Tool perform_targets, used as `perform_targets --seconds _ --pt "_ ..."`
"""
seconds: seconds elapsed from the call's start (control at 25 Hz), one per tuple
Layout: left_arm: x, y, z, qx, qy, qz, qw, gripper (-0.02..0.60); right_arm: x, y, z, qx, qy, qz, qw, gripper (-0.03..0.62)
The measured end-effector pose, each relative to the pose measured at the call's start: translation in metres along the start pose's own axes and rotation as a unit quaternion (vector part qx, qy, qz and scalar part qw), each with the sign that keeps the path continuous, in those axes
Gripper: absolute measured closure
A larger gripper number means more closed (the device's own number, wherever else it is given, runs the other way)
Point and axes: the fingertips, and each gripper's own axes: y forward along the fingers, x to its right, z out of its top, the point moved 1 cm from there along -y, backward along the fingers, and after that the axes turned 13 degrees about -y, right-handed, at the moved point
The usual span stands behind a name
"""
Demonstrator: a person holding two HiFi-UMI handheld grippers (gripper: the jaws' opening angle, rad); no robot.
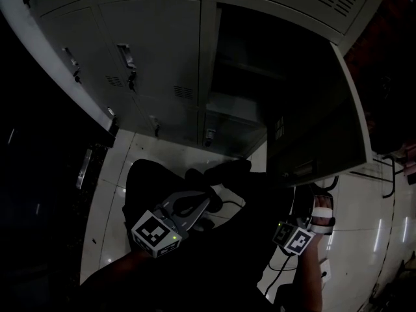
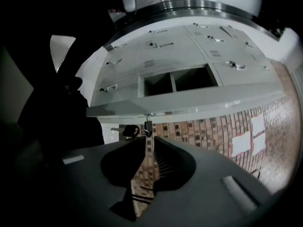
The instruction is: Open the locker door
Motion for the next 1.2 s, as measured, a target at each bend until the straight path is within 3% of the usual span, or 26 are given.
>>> perform_targets --seconds 0.12,0.2,0.32,0.4,0.56,0.68,0.76,0.92,1.2 --pt "-0.001 -0.001 -0.001 -0.004 0.001 0.001 1.0000 0.569 -0.004 -0.023 -0.007 0.017 0.111 0.037 0.993 0.533" --pt "-0.001 0.000 -0.002 -0.005 0.001 0.000 1.0000 0.569 -0.004 -0.039 -0.004 0.046 0.208 0.065 0.975 0.559" --pt "0.000 0.001 -0.003 -0.007 0.000 -0.001 1.0000 0.569 -0.001 -0.057 0.019 0.119 0.336 0.106 0.928 0.591" --pt "0.002 0.003 -0.001 -0.004 0.003 -0.004 1.0000 0.569 0.002 -0.065 0.042 0.164 0.394 0.133 0.894 0.591" --pt "0.005 0.001 0.001 -0.001 0.007 -0.006 1.0000 0.569 0.012 -0.068 0.098 0.242 0.461 0.174 0.836 0.591" --pt "0.004 -0.002 0.003 -0.004 0.008 -0.002 1.0000 0.569 0.012 -0.063 0.127 0.272 0.506 0.203 0.793 0.592" --pt "0.001 -0.006 0.001 -0.006 0.006 0.004 1.0000 0.569 0.011 -0.060 0.142 0.287 0.525 0.218 0.771 0.592" --pt "0.000 -0.008 0.004 -0.001 0.006 0.004 1.0000 0.569 0.007 -0.059 0.160 0.301 0.531 0.234 0.757 0.592" --pt "0.003 -0.005 0.001 -0.004 0.004 -0.001 1.0000 0.569 0.003 -0.062 0.171 0.307 0.537 0.244 0.747 0.592"
